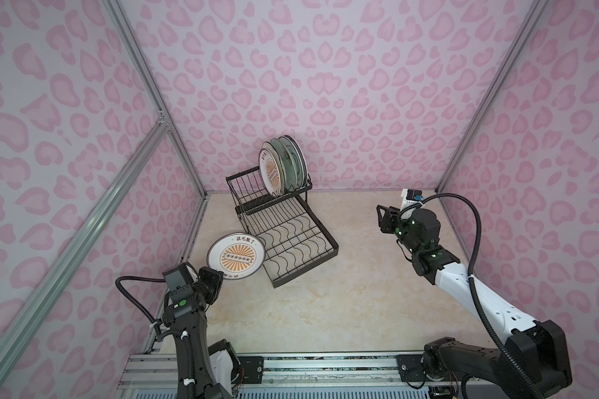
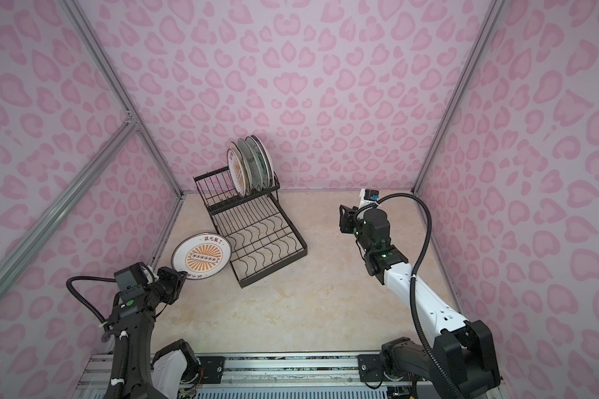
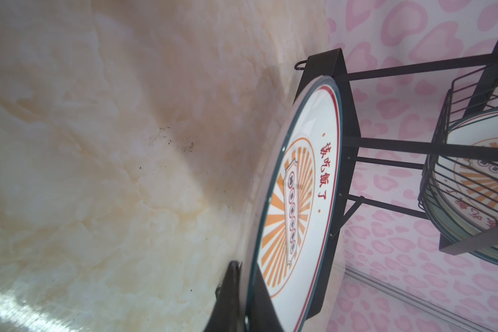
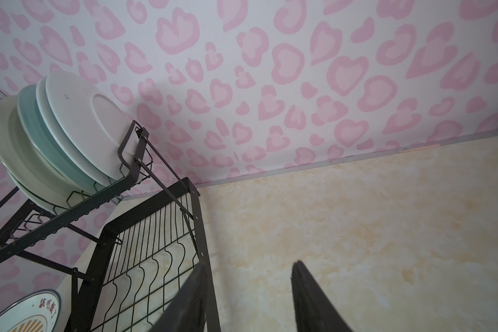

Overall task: Load plates into a dish rack
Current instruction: Place the plate on the dish rack.

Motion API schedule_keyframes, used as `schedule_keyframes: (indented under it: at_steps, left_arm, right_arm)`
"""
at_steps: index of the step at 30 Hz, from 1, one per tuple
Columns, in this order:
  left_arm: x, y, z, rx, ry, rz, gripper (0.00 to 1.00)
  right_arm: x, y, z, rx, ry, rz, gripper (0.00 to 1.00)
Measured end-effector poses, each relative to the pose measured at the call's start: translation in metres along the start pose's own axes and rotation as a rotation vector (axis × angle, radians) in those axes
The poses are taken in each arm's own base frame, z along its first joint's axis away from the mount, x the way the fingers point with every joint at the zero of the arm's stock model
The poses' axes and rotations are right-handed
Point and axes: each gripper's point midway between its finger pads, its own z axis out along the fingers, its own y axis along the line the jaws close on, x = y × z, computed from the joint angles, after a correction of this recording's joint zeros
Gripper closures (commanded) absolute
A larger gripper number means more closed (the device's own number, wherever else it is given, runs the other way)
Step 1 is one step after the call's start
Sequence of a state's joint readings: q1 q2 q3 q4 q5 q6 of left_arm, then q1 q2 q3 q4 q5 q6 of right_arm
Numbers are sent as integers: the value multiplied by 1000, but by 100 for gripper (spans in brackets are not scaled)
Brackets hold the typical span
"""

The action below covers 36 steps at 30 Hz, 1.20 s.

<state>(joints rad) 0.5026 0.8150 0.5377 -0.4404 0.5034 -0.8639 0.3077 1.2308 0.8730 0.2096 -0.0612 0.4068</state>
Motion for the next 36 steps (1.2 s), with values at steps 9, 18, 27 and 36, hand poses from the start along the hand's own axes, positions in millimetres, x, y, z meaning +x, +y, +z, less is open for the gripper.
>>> schedule_keyframes:
  at_steps: [9, 18, 27, 36]
  left_arm:
    - [7, -13, -2, 31, 64, 62, 97]
    - [21, -16, -1, 50, 127, 101, 97]
    - [43, -30, 5, 84, 234, 172, 97]
    - [47, -48, 10, 132, 283, 216, 97]
  right_arm:
    - [-1, 7, 2, -27, 14, 4, 52]
    - [5, 16, 7, -73, 41, 40, 51]
    - [39, 41, 31, -214, 145, 147, 51]
    - [85, 95, 47, -428, 283, 312, 52]
